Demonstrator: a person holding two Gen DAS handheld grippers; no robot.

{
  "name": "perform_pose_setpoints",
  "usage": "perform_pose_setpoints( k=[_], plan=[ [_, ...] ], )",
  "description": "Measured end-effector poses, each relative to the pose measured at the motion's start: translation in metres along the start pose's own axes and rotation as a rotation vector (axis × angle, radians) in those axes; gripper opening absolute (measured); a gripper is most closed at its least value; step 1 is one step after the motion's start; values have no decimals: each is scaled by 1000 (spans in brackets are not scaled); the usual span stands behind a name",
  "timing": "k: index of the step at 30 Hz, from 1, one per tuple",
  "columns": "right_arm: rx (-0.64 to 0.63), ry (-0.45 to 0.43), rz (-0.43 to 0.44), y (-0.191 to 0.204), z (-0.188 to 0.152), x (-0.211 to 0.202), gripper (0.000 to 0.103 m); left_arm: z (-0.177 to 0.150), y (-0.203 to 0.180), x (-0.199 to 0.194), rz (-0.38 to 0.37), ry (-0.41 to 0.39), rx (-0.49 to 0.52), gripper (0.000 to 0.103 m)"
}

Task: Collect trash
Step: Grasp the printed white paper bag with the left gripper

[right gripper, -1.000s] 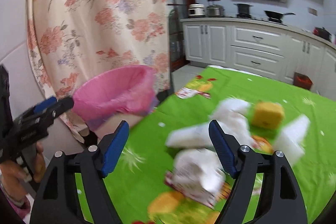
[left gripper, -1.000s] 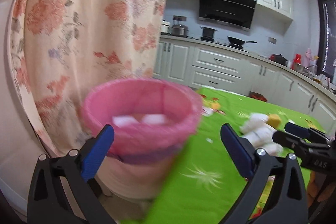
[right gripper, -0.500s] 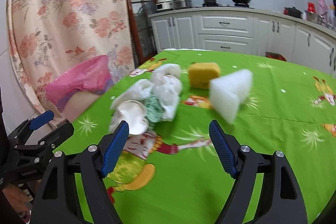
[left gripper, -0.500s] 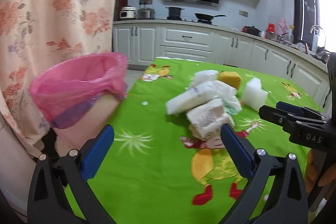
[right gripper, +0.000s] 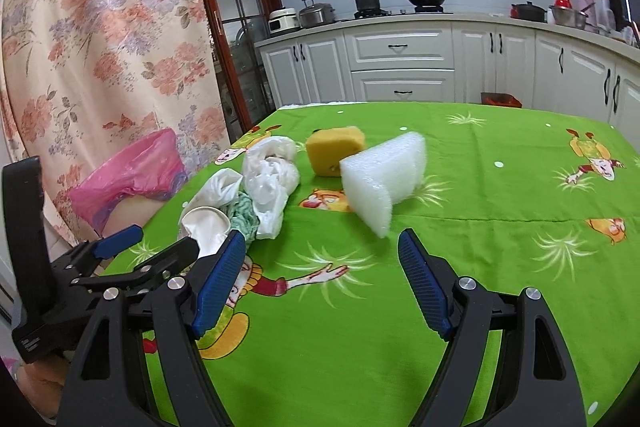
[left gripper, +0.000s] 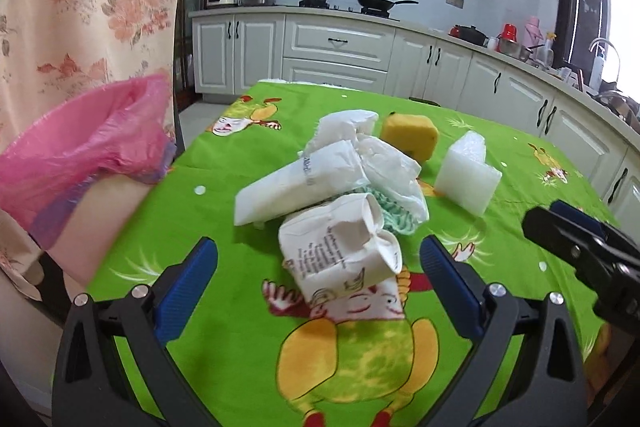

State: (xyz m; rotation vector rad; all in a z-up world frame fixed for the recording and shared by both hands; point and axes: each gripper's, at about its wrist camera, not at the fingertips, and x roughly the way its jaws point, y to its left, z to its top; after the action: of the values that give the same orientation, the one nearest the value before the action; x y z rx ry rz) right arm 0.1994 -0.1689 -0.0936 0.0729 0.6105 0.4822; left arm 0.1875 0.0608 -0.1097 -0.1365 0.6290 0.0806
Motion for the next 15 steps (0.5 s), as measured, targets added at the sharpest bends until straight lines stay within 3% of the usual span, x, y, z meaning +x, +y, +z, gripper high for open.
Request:
perform_pose_setpoints(
  k=[3,6,8,10,15],
  plan=[
    [14,-3,-4,-5,-1,-1,75,3,-2,9,8,27,-5,97],
    [27,-2,-6,-8,-2,-2,75,5,-3,19,-3,73,-16,87],
    [30,-1,-6,-9,-3,-1,75,4,-1,25,-16,102,-26,79],
    [28,1,-7,-8,-3,-1,75,2,0,27,-43,115,-27,57],
    [20,9,-8,-6,-5,1,75,-4,-2,14,-56,69,14,53]
  ],
)
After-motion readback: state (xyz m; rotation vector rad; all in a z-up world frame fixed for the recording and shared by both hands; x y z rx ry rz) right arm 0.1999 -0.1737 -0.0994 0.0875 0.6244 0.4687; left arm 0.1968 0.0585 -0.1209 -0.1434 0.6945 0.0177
